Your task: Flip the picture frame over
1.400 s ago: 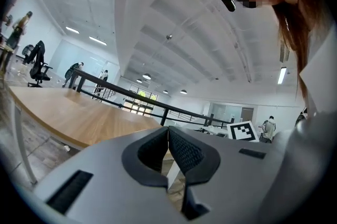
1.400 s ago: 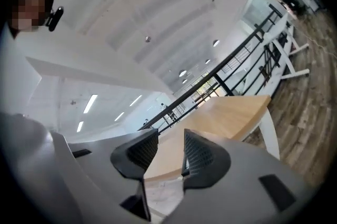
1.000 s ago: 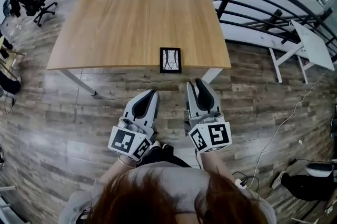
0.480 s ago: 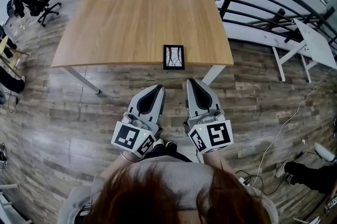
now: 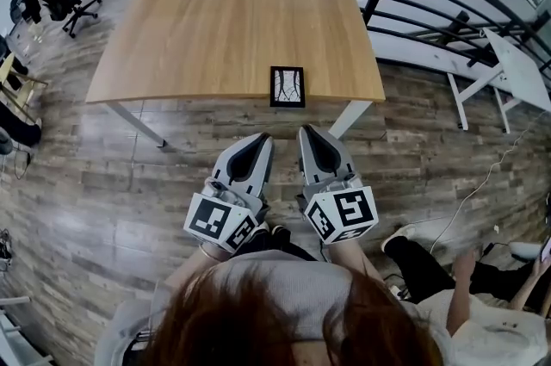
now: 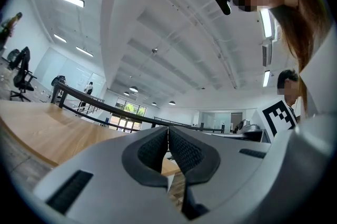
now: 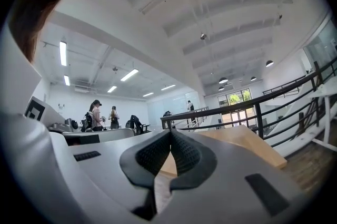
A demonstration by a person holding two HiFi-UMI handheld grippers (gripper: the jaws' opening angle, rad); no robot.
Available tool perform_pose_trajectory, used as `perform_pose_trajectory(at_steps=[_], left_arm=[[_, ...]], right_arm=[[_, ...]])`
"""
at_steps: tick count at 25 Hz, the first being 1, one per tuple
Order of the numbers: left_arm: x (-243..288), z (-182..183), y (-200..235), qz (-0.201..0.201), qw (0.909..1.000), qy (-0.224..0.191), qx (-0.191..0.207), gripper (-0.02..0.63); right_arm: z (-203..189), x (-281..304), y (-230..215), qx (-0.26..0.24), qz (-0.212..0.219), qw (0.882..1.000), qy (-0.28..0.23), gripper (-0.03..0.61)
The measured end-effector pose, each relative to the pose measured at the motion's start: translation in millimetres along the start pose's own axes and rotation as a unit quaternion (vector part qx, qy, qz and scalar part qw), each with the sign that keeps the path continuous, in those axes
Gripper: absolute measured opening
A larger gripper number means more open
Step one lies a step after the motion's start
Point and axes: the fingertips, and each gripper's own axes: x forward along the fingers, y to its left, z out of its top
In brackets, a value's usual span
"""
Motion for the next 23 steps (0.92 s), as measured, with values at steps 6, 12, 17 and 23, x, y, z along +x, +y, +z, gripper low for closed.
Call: perform_pose_trajectory(at_steps=[6, 12, 17, 23], left_arm=[[0, 1, 1, 0.0, 1.0, -0.002, -0.004, 0.009], [0, 1, 3, 0.002, 1.0, -0.005, -0.006, 0.009], [-2, 2, 3, 0.005, 0.9999, -0.006, -0.007, 0.008], [1, -2, 3, 0.005, 0.9999, -0.007, -0.007, 0.008]], right_arm=[[6, 0, 8, -0.003, 0.012, 1.0, -0.011, 0.017], [7, 1, 13, -0.018, 0.013, 1.0, -0.01, 0.017], [8, -1, 12, -0.018, 0.008, 1.0, -0.01, 0.017], [7, -2, 8, -0.022, 0.005, 1.0, -0.013, 0.017]])
